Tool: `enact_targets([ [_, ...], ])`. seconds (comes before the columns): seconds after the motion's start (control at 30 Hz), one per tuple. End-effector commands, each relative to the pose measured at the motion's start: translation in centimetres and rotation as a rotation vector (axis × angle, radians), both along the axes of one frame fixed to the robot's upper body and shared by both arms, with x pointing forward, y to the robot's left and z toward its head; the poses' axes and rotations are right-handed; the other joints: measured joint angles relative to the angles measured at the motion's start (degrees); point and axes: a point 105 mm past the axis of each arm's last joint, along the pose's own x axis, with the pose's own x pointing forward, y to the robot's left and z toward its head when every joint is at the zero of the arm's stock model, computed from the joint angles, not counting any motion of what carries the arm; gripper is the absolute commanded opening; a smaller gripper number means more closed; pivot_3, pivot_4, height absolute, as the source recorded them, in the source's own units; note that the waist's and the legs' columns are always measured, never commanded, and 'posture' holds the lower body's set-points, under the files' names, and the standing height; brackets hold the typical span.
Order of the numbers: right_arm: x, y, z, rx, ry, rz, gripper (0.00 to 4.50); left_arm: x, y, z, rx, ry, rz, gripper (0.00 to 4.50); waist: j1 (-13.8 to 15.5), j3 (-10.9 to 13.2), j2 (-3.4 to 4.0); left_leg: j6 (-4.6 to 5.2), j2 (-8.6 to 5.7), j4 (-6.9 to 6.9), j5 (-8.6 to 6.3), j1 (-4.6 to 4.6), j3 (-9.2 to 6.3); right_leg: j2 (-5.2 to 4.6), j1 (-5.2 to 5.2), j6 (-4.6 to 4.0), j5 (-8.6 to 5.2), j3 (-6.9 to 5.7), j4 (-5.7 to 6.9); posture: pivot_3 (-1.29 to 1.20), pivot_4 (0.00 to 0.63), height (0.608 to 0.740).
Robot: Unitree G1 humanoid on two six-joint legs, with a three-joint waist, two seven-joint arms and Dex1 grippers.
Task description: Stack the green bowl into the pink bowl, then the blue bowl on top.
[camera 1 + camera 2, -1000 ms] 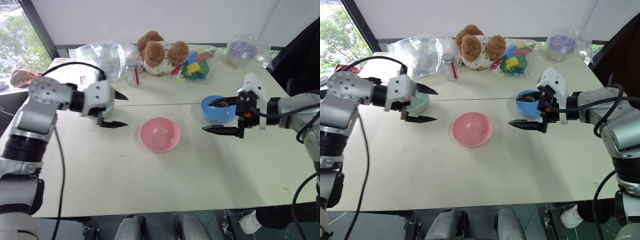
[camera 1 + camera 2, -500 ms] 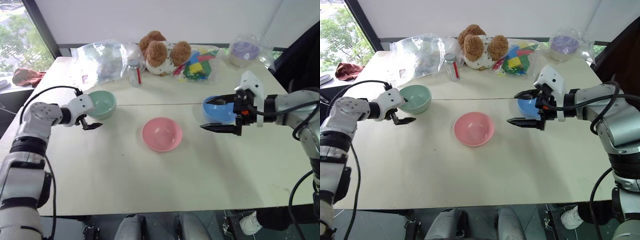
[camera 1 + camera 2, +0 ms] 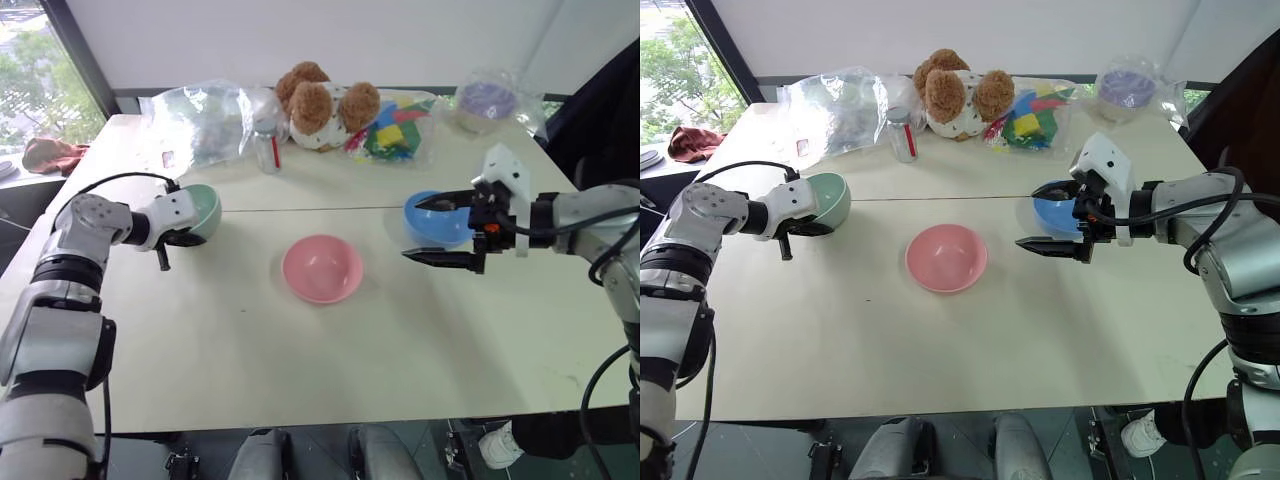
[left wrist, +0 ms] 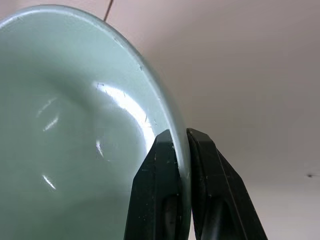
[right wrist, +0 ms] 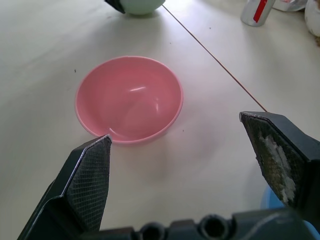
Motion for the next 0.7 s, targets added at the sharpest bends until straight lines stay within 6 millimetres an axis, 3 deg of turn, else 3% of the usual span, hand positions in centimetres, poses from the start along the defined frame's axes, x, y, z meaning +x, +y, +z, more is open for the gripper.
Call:
enact_targets([
  [0.03,-0.5,-0.4,1.5,0.000,-0.060,-0.011,4.50,0.0,-5.8,6.5,-0.127,-0.115,-0.264,0.02,0.7,0.0,-0.04,0.00,0.00,0.01,0.00,0.00,0.01,0.00,0.00,0.00,0.00,0.01,0.00,0.00,0.150,0.740],
  [0.17,-0.7,-0.7,1.4,-0.003,-0.060,-0.026,4.50,-3.0,-11.9,9.9,-0.167,-0.103,-0.584,0.02,0.8,0.0,-0.06,-0.05,-0.03,0.08,0.03,-0.14,-0.03,-0.03,0.00,0.02,0.01,-0.02,-0.12,0.00,0.150,0.740],
  [0.3,-0.9,-0.9,1.4,-0.002,-0.055,-0.038,4.50,-6.1,-15.1,8.8,-0.070,-0.044,-0.777,0.02,-0.3,0.0,0.00,-0.15,0.00,-0.06,0.08,-0.11,0.02,-0.07,0.00,0.04,0.02,0.17,-0.12,0.00,0.150,0.740],
  [0.5,-1.3,-1.1,1.2,0.000,-0.048,-0.055,4.50,-9.1,-17.0,7.1,0.001,0.031,-0.942,0.02,-0.9,0.0,0.00,-0.04,0.12,-0.03,0.02,0.07,-0.07,0.05,-0.01,0.04,0.02,0.28,0.11,0.00,0.150,0.740],
  [0.7,-1.6,-1.1,1.0,0.008,-0.043,-0.073,4.50,-8.3,-16.8,4.7,0.163,-0.006,-0.980,0.02,-0.6,0.0,0.00,-0.06,0.05,0.08,0.04,0.11,-0.05,0.14,0.03,0.03,0.02,0.30,0.23,0.00,0.150,0.740],
])
